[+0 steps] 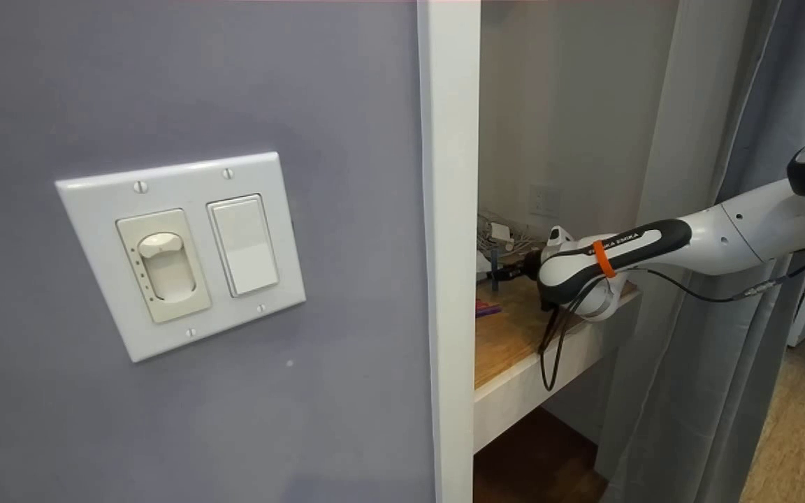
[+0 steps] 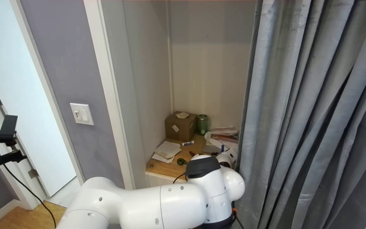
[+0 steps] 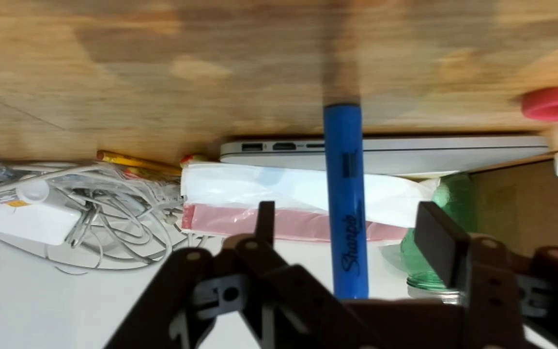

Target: Set the blue marker upright on the shelf

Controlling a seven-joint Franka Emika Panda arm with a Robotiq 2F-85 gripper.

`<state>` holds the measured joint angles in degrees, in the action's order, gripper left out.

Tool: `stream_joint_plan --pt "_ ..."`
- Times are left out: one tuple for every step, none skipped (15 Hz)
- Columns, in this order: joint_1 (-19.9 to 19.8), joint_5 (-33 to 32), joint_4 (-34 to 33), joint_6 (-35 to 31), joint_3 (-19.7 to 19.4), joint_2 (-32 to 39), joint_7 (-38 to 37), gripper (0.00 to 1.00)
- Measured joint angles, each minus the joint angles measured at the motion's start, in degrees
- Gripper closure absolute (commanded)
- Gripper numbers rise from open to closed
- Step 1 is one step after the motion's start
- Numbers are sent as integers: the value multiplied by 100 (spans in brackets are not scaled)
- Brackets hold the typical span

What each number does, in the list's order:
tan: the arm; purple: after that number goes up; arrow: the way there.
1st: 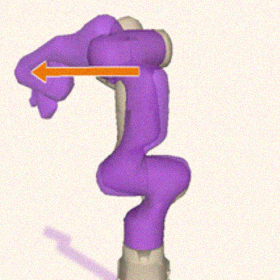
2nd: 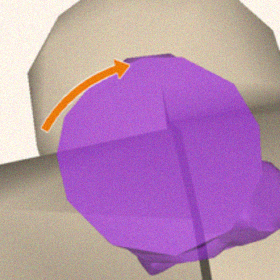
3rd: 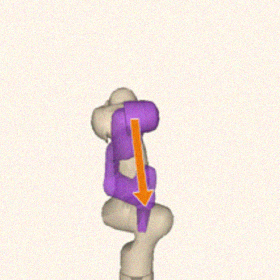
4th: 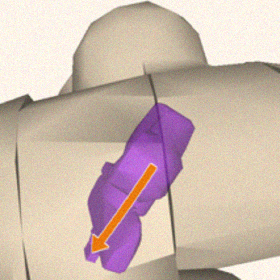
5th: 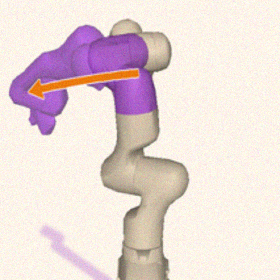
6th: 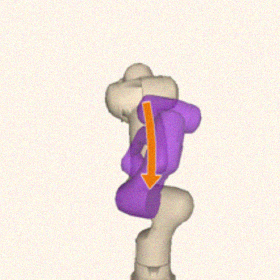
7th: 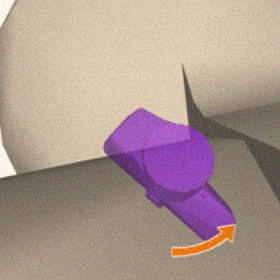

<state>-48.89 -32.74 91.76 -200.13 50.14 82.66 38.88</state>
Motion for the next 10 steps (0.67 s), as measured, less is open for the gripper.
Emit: stream_joint_plan --pt "0 0 -1 3 0 0 4 24" --pt "0 0 -1 4 0 0 6 24" --pt "0 0 -1 4 0 0 8 22" --pt "0 0 -1 5 0 0 9 15" --pt "0 0 -1 5 0 0 9 8" --pt "-1 0 -1 5 0 0 10 0" --pt "-2 0 -1 6 0 0 13 0" --pt "-4 0 -2 6 0 0 17 0" --pt "-7 0 -3 16 0 -2 19 0" --pt "-12 0 -3 48 0 -8 23 0"
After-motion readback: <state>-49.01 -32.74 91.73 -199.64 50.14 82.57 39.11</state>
